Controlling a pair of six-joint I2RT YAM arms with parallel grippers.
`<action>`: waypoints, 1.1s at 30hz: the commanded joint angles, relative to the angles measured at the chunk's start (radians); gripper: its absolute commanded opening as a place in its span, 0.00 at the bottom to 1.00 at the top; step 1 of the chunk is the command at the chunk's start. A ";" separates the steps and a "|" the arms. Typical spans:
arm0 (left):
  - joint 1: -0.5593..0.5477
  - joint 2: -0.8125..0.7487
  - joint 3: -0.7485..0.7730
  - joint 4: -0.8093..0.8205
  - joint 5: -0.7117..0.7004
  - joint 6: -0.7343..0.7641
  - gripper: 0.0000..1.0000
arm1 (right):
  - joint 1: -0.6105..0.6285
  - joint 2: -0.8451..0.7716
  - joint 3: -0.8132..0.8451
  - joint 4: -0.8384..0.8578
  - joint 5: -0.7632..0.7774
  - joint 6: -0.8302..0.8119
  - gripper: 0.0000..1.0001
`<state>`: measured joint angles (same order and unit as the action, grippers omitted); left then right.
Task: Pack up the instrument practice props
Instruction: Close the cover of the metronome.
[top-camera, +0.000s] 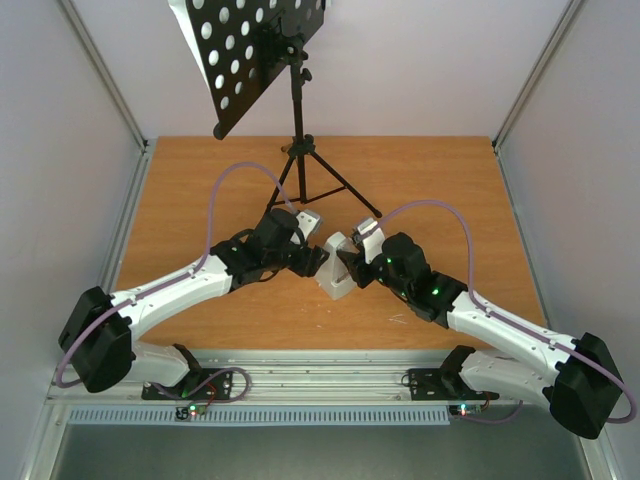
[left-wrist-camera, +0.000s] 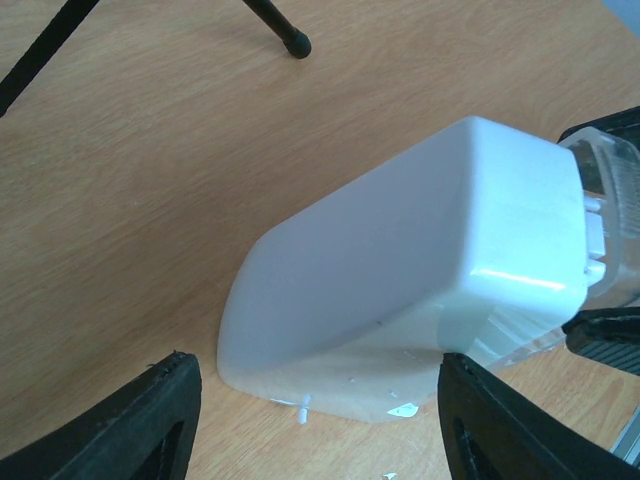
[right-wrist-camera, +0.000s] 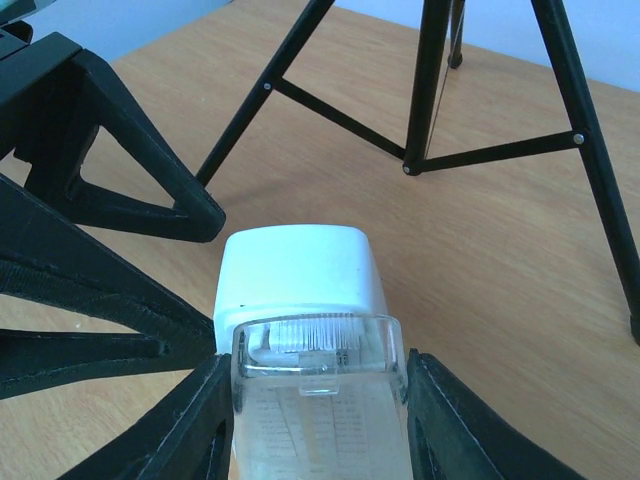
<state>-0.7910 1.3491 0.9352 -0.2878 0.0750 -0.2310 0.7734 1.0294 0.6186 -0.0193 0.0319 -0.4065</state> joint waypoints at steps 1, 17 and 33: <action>0.005 0.012 0.015 0.057 0.000 0.013 0.66 | 0.008 0.014 -0.034 -0.033 -0.018 0.004 0.41; 0.005 0.047 0.024 0.068 -0.001 0.019 0.65 | 0.032 0.049 -0.033 -0.026 -0.008 -0.020 0.43; 0.005 0.038 0.013 0.072 -0.025 0.019 0.65 | 0.038 0.046 -0.043 -0.011 0.017 -0.020 0.54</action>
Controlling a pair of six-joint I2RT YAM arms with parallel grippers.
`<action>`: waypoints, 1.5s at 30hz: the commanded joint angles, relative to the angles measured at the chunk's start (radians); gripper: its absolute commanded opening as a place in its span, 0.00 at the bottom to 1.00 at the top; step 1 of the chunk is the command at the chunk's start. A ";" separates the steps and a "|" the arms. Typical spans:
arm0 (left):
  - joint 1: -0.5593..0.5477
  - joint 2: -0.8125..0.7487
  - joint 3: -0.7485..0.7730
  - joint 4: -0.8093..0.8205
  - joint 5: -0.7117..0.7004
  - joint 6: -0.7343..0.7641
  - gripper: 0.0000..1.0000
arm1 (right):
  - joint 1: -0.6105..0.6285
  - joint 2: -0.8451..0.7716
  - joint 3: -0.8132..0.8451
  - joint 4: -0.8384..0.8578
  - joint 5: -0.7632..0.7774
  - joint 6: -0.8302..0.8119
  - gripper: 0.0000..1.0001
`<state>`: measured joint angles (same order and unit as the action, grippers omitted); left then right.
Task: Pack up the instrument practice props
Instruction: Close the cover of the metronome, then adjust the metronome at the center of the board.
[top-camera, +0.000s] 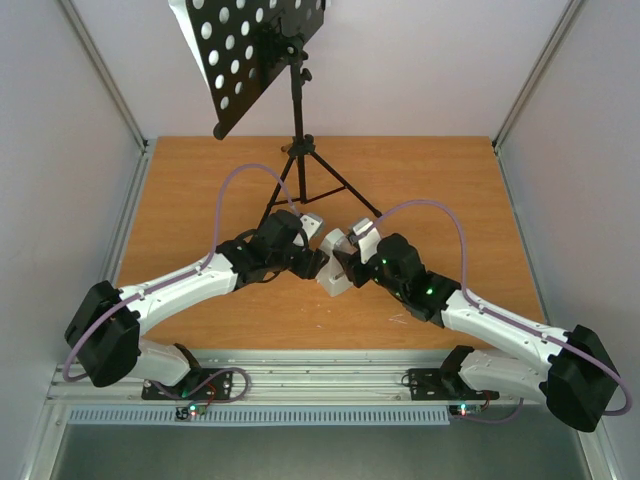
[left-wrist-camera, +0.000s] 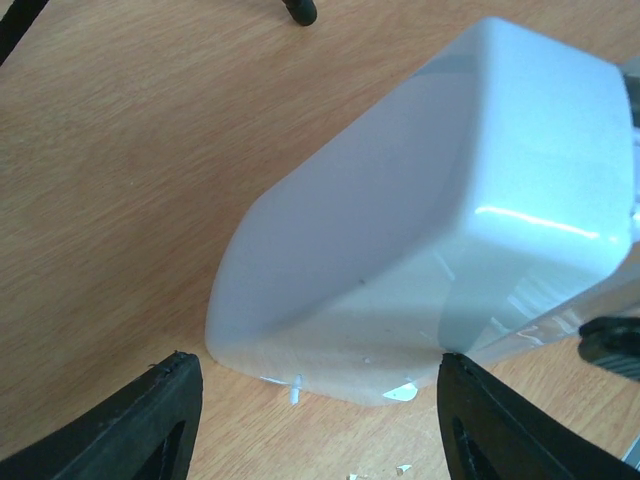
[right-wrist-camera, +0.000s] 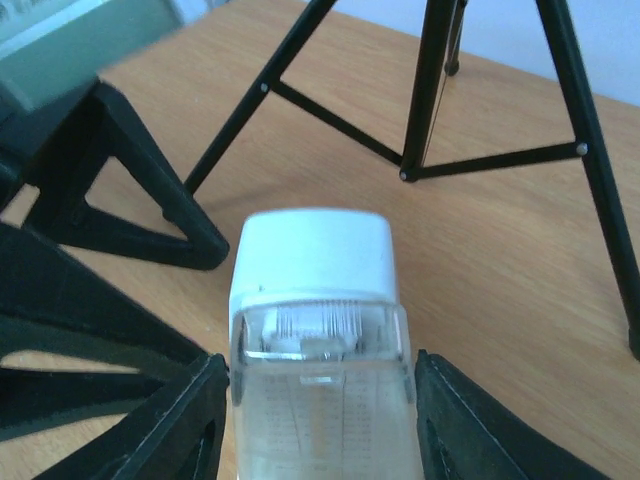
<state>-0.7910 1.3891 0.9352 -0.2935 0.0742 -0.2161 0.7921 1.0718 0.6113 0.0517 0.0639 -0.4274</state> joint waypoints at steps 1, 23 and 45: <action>0.004 -0.009 0.008 0.076 -0.030 0.004 0.66 | 0.020 -0.006 -0.038 -0.084 -0.007 0.001 0.56; -0.005 -0.079 0.135 -0.003 0.128 0.076 0.99 | 0.019 -0.513 -0.152 -0.366 0.187 0.137 0.96; -0.085 0.162 0.304 -0.097 -0.170 0.159 0.98 | 0.019 -0.622 -0.174 -0.415 0.209 0.159 0.98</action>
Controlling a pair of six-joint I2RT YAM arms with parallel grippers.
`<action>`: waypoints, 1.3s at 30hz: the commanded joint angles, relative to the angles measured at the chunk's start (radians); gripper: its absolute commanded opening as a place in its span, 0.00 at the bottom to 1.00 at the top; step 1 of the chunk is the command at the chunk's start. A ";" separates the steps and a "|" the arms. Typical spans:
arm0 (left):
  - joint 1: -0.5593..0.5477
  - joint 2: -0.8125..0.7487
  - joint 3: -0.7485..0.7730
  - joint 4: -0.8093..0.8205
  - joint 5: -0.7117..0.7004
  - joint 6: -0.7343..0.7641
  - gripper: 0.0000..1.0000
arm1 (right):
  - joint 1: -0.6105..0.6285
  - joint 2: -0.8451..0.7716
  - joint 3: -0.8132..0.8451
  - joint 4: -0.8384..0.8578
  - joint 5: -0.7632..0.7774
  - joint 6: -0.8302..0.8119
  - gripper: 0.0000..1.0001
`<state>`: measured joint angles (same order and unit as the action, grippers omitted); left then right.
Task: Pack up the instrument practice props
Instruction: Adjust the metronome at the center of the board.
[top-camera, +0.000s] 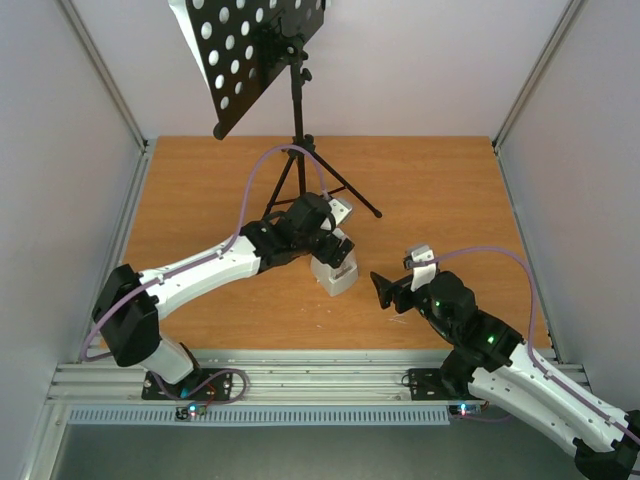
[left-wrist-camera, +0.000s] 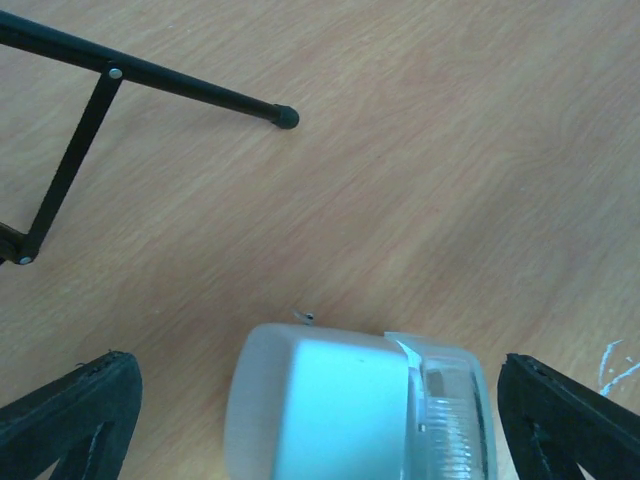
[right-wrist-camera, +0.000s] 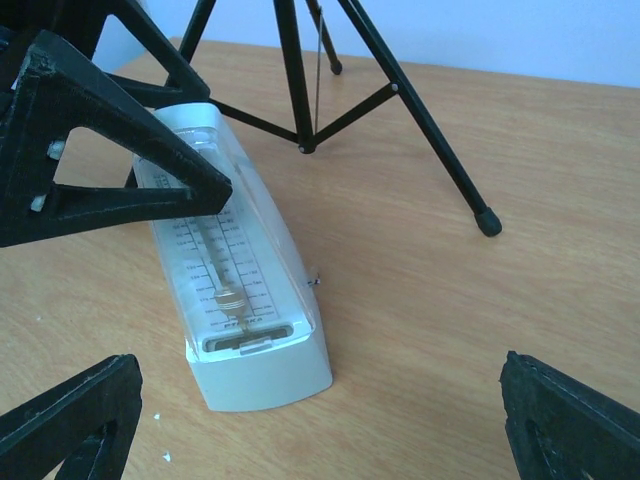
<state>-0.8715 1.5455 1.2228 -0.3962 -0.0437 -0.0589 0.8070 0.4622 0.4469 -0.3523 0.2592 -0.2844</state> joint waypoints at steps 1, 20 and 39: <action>-0.005 0.005 0.013 0.005 -0.057 -0.001 0.96 | 0.003 -0.013 -0.010 -0.011 0.014 0.016 0.98; -0.004 -0.026 -0.049 0.034 0.028 -0.030 0.61 | 0.004 -0.004 -0.013 -0.008 0.015 0.016 0.98; -0.004 -0.070 -0.111 0.055 0.268 0.057 0.68 | 0.004 0.018 0.003 -0.028 -0.044 0.033 0.98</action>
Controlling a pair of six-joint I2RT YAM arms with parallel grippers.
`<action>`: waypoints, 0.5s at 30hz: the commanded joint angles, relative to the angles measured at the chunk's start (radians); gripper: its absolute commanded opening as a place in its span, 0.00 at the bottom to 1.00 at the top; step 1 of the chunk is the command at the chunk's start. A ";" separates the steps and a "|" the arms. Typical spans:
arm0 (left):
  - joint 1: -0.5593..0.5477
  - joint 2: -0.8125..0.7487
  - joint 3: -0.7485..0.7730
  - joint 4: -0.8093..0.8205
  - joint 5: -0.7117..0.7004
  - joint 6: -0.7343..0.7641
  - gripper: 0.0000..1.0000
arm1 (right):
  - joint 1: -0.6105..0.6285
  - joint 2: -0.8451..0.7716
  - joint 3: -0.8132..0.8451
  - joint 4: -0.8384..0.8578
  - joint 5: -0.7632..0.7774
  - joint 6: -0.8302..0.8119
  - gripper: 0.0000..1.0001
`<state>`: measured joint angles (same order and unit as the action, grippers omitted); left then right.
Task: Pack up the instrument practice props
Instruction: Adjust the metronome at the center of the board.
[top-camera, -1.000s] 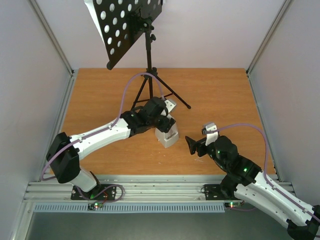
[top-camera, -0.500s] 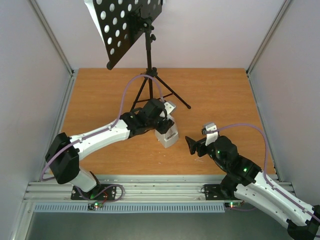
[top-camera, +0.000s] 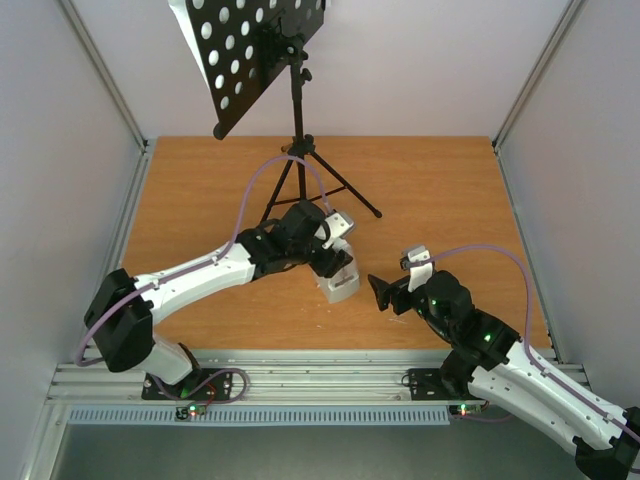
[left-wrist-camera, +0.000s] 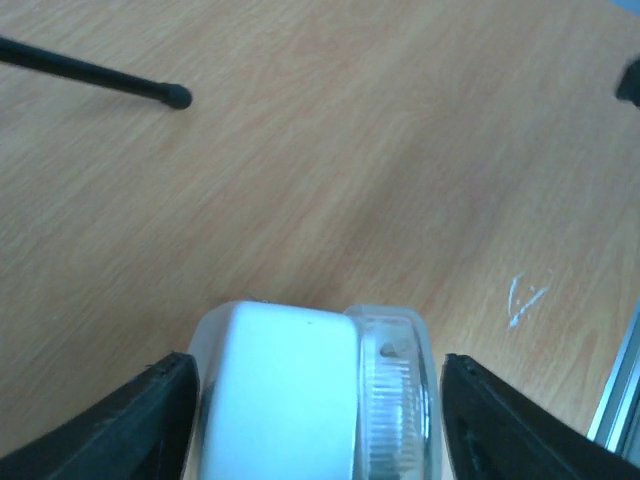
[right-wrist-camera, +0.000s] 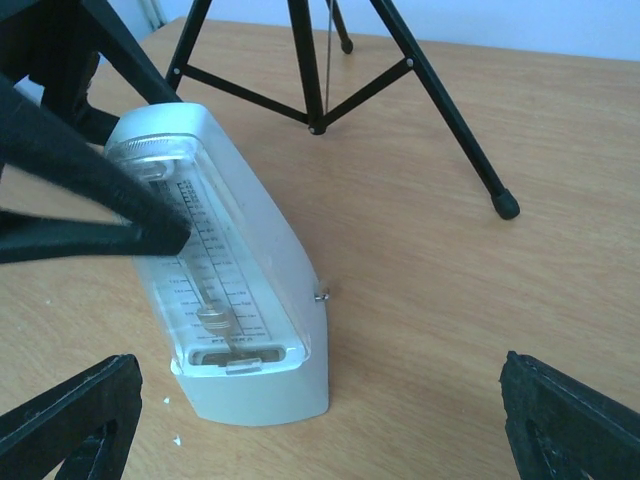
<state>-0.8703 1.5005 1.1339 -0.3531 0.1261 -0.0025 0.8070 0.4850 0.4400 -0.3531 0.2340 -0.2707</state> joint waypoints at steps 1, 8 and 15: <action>-0.006 -0.029 -0.028 0.021 0.097 0.001 0.73 | 0.004 -0.006 0.009 -0.031 -0.021 0.022 0.98; -0.006 -0.043 -0.052 0.056 0.078 -0.019 0.74 | 0.003 -0.041 0.008 -0.061 -0.027 0.045 0.98; -0.005 -0.048 -0.066 0.056 0.024 -0.030 0.57 | 0.003 -0.068 0.001 -0.078 -0.025 0.057 0.98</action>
<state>-0.8711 1.4776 1.0828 -0.3229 0.1673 -0.0200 0.8070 0.4313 0.4400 -0.4110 0.2153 -0.2344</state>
